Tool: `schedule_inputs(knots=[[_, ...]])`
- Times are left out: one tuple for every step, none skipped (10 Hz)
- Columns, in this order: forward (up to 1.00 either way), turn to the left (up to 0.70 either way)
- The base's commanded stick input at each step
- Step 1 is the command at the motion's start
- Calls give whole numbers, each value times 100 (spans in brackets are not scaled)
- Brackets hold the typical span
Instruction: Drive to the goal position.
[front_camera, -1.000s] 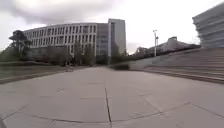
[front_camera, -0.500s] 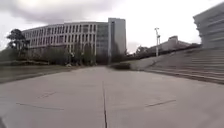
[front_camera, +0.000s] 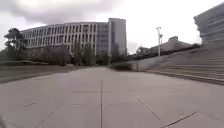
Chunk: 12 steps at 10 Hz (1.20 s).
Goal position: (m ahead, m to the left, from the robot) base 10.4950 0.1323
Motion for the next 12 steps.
schedule_inputs(knots=[[100,0],[100,0],[100,0],[100,0],[100,0],[100,4],[100,0],[100,0],[100,0],[100,0],[100,0],[100,4]])
